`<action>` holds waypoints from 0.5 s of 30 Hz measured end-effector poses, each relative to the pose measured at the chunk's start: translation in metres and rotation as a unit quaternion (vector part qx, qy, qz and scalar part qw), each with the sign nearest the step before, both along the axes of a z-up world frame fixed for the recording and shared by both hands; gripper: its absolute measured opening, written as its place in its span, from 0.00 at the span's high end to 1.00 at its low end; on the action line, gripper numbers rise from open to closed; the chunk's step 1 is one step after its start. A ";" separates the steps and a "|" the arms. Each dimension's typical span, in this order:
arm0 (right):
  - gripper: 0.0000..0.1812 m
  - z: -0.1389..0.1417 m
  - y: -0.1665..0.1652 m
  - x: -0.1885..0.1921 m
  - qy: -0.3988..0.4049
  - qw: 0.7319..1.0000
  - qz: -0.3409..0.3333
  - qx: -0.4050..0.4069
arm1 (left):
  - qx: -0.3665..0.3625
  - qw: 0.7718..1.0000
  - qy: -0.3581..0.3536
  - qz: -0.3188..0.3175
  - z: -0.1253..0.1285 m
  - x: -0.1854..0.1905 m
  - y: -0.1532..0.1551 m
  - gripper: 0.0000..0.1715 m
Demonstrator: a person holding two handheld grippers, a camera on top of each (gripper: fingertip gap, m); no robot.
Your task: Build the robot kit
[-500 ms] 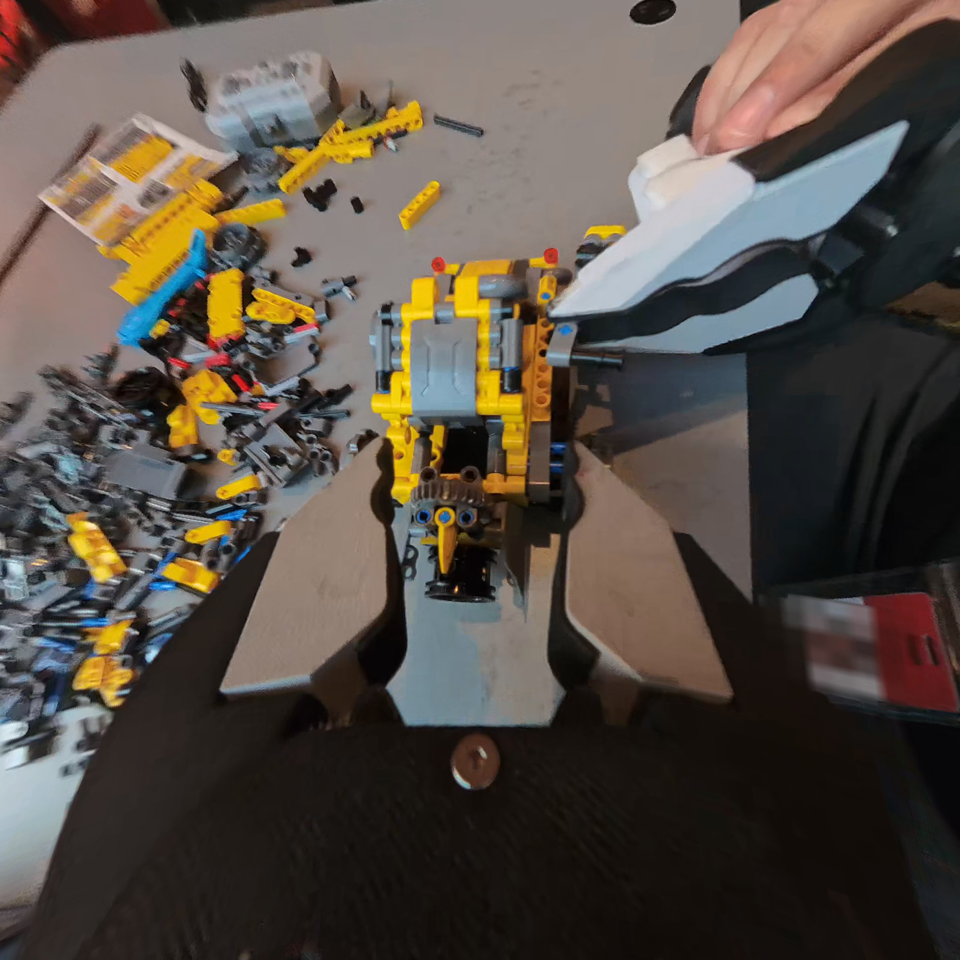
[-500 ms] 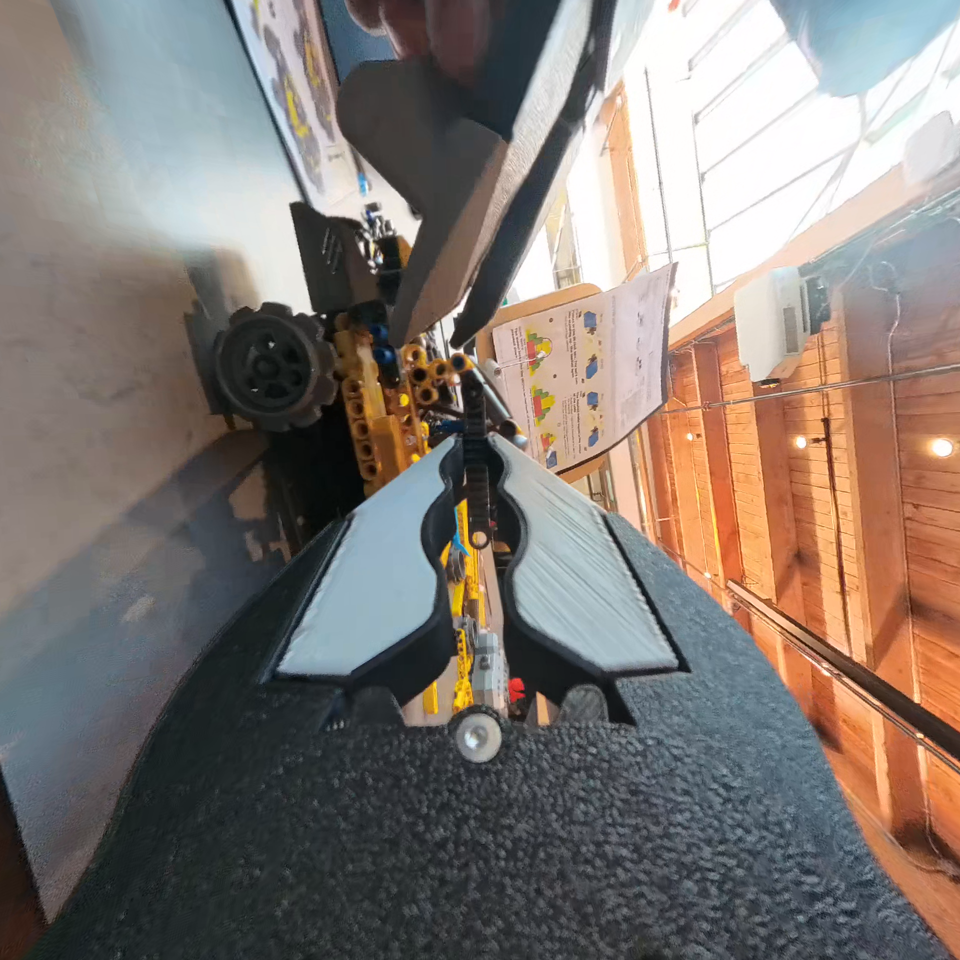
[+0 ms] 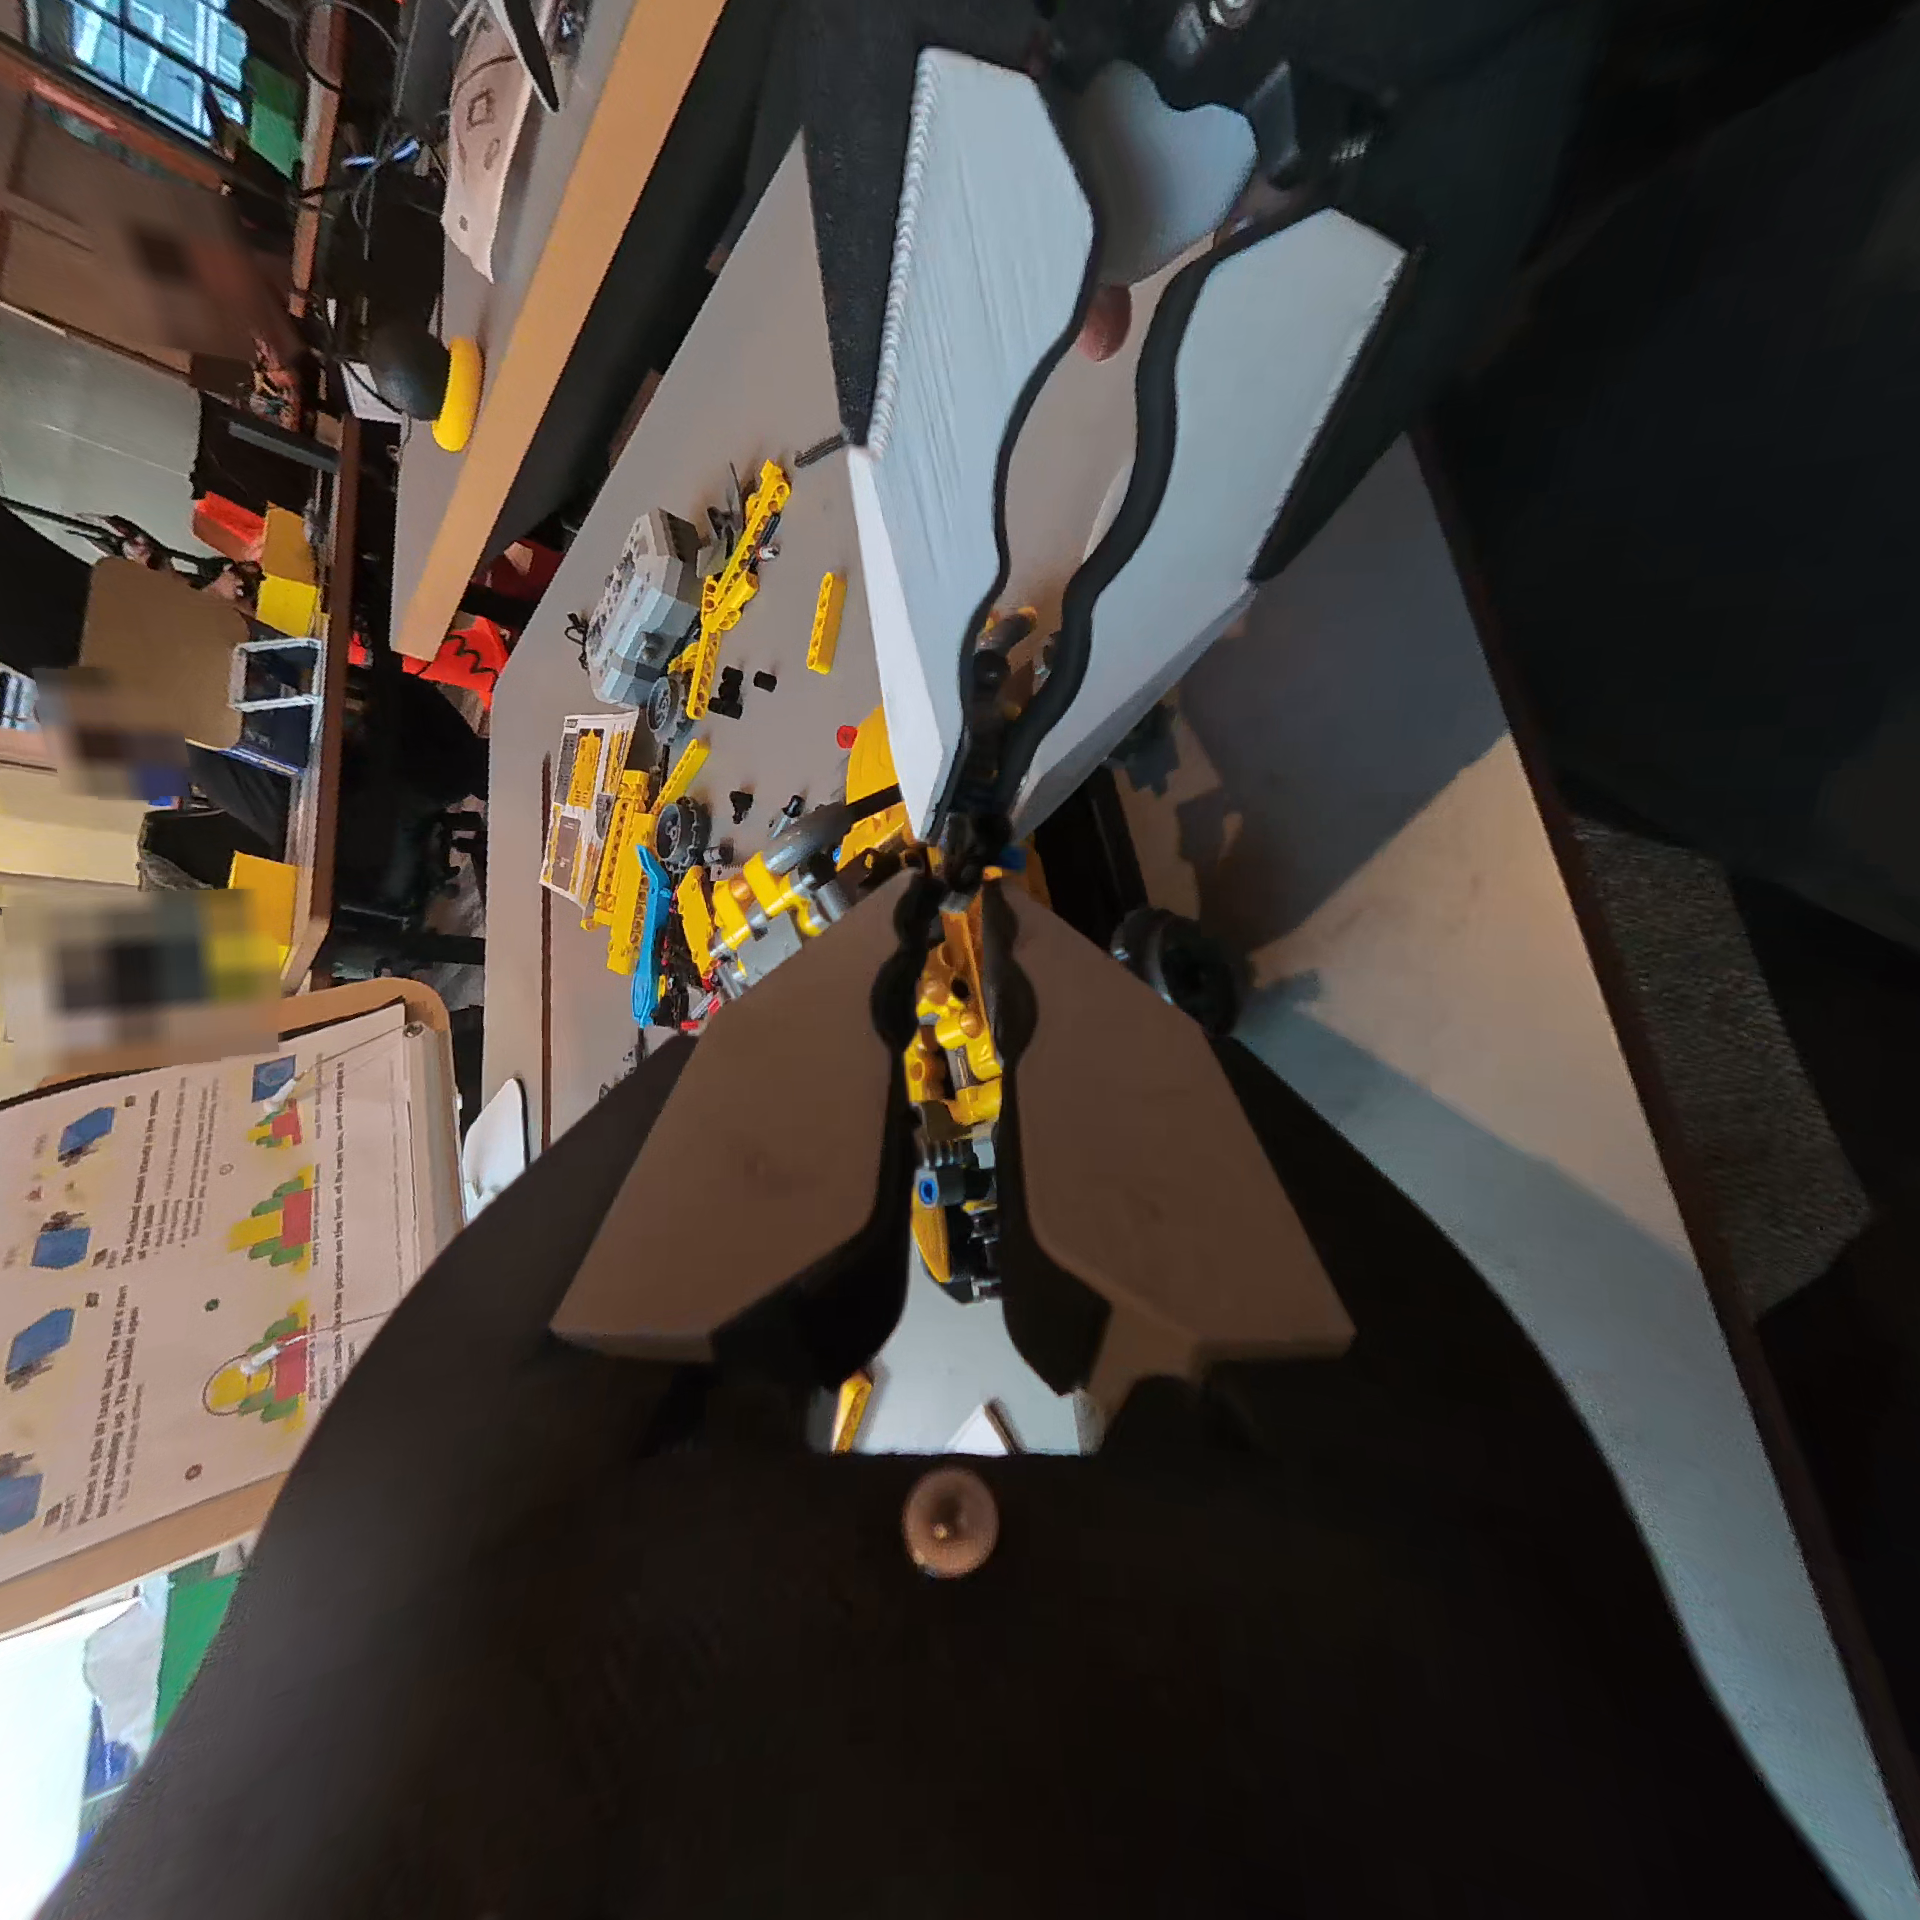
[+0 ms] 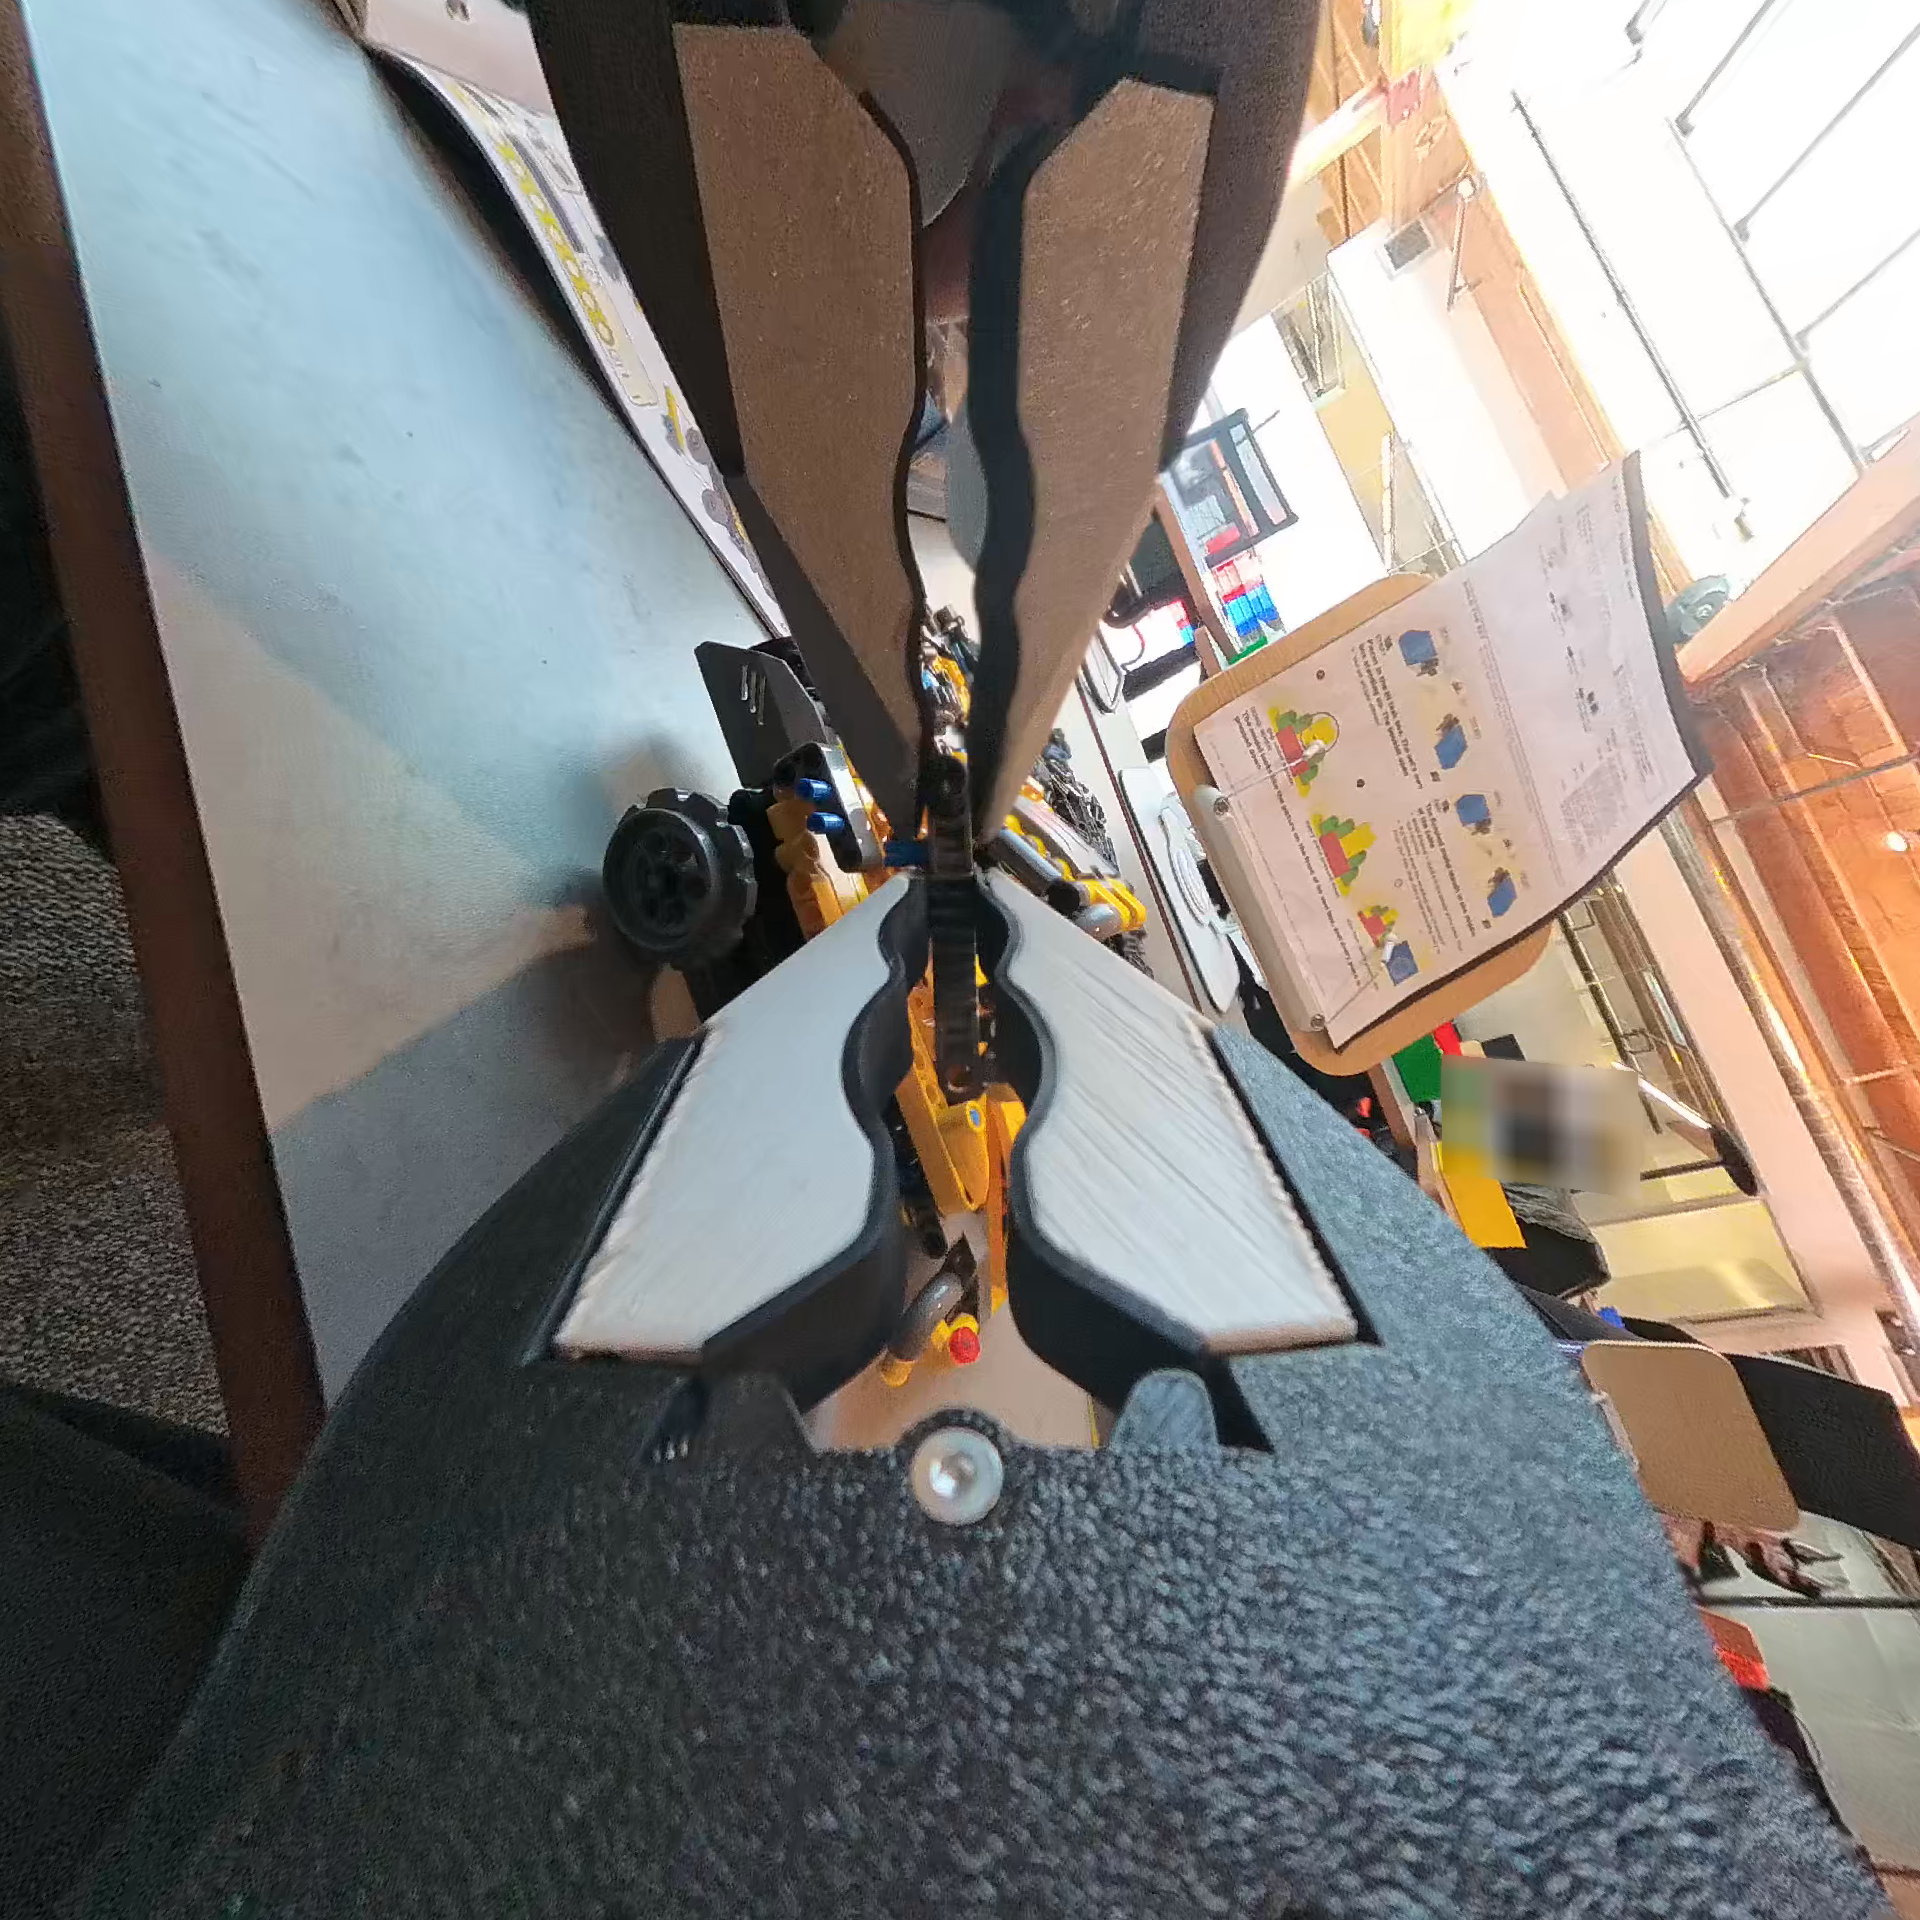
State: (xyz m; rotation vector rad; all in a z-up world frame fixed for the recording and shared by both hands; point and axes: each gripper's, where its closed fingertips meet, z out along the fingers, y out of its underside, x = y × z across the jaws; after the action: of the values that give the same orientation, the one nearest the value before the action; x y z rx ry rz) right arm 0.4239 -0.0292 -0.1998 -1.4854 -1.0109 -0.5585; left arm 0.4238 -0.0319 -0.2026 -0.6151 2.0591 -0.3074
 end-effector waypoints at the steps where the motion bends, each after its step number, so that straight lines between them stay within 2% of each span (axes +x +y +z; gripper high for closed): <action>1: 0.96 -0.001 -0.001 0.000 0.001 1.000 0.002 -0.003 | 0.003 1.000 0.002 -0.003 -0.001 0.000 -0.001 0.97; 8: 0.96 -0.006 -0.001 0.001 0.015 0.999 0.016 -0.031 | 0.026 1.000 0.006 -0.010 -0.004 0.001 -0.002 0.97; 15: 0.95 -0.003 0.000 0.004 -0.015 1.000 0.005 -0.018 | 0.018 1.000 -0.013 -0.010 -0.004 0.004 0.006 0.97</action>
State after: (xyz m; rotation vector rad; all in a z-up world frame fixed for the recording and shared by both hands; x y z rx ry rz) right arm 0.4281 -0.0291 -0.2025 -1.5064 -1.0552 -0.5593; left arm 0.4275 -0.0260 -0.2068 -0.5672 2.0428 -0.2876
